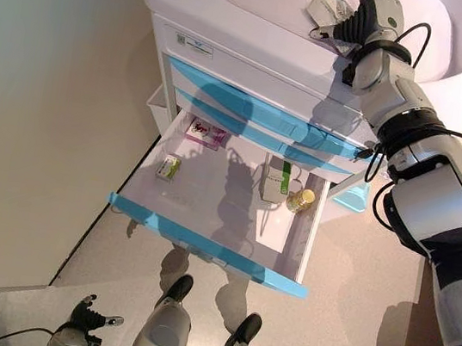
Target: Open the drawer and pick up the medicine
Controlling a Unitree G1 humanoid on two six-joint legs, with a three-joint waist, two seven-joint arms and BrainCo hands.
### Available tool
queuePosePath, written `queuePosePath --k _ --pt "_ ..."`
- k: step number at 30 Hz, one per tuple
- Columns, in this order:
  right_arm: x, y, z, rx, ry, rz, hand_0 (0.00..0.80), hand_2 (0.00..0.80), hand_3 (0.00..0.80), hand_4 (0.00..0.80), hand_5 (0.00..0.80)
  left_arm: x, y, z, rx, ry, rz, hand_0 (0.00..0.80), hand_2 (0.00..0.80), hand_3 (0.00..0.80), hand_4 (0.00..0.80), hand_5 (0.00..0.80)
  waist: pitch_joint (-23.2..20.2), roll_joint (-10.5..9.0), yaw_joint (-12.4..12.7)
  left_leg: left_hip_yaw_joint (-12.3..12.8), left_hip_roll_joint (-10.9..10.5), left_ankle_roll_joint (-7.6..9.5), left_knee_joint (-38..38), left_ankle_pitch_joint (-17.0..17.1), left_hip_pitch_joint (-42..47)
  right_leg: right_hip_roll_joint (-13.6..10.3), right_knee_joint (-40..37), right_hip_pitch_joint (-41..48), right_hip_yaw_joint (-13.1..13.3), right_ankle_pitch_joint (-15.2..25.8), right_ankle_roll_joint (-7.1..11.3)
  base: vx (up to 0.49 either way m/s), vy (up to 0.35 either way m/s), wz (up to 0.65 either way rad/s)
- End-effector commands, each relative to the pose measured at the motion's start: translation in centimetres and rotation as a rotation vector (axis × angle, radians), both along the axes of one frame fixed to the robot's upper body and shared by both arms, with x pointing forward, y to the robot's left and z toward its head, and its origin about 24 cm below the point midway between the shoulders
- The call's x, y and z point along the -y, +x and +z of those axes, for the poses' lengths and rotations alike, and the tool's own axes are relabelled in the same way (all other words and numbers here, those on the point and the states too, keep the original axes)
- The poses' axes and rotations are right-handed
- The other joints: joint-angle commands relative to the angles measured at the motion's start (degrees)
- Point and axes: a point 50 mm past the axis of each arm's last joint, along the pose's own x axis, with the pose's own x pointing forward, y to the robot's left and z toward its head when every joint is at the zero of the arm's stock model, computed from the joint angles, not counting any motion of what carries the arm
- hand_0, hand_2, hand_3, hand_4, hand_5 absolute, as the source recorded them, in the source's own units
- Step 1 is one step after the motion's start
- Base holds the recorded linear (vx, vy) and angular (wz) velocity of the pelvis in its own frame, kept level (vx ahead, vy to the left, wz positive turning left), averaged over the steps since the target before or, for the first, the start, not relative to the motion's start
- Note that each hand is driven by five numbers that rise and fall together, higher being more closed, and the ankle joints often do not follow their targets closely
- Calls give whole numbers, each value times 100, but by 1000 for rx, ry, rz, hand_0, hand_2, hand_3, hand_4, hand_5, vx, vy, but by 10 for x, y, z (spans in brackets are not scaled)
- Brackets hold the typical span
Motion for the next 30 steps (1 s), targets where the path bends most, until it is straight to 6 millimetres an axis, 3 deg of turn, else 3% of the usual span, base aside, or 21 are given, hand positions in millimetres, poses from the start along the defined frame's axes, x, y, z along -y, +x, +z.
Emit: queuePosePath --k 1,6,13,21,30 --pt "-6 -4 26 55 -11 -5 0 0 0 0 0 -7 6 3 -3 27 7 0 0 0 0 0 97 46 -170 14 -289 288 -626 558 -10 -89 212 236 3 -81 483 0 0 0" --pt "1 -4 27 62 77 13 0 0 0 0 0 -8 5 3 -6 24 12 0 0 0 0 0 61 66 -209 37 -284 281 -641 559 26 -90 214 258 20 -78 489 0 0 0" --pt "28 -8 35 90 128 -32 0 0 0 0 0 -12 2 3 -29 27 -3 0 0 0 0 0 -37 146 -330 129 -255 253 -694 571 102 -114 194 303 50 -52 500 -24 10 -5" --pt "68 -15 35 109 250 -77 0 0 0 0 0 -9 -1 1 -56 3 -22 0 0 0 0 0 -343 365 -615 332 -215 229 -774 545 350 -123 112 500 145 -35 509 -10 16 -10" --pt "77 -16 25 113 341 -33 0 0 0 0 0 -3 -7 -3 -82 -10 -38 0 0 0 0 0 -528 475 -804 526 -180 214 -807 500 557 -94 79 627 265 -42 502 2 2 -18"
